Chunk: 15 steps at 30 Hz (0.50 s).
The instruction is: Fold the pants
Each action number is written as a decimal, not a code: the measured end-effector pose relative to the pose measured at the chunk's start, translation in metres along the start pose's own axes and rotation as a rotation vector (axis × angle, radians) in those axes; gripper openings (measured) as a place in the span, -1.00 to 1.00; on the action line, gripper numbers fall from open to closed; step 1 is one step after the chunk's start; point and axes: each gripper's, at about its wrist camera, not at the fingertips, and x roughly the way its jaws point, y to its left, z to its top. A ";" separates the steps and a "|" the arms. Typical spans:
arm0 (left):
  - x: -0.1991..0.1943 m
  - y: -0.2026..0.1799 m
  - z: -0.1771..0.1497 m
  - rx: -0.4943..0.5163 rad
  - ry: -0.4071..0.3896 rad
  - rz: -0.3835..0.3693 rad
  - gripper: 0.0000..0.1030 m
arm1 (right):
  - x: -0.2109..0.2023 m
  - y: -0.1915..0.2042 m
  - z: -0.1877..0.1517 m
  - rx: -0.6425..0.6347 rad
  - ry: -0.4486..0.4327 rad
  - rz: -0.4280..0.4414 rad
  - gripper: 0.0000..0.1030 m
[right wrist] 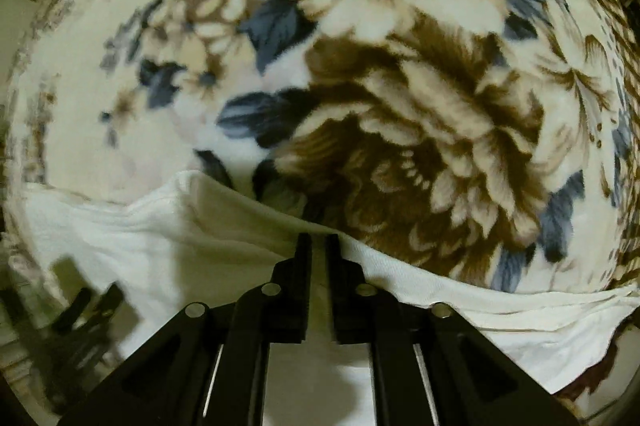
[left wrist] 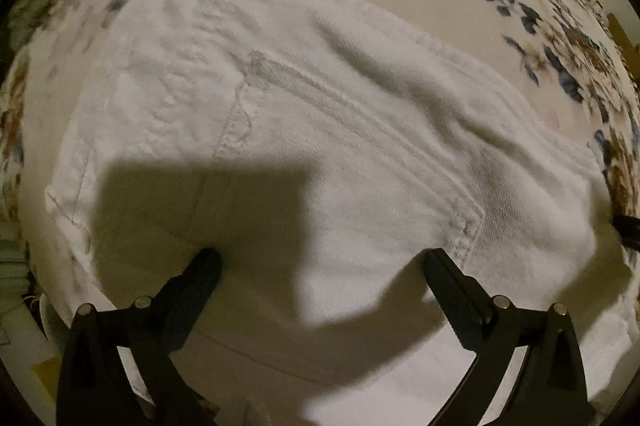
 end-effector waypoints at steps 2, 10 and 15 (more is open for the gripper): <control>0.000 0.001 -0.003 -0.002 -0.015 0.016 1.00 | -0.021 -0.021 -0.011 0.041 -0.040 0.066 0.47; -0.029 -0.002 0.002 -0.029 0.018 -0.065 1.00 | -0.075 -0.162 -0.142 0.436 -0.200 0.200 0.63; -0.046 -0.055 -0.022 0.091 0.055 -0.090 1.00 | -0.051 -0.271 -0.260 0.846 -0.240 0.233 0.63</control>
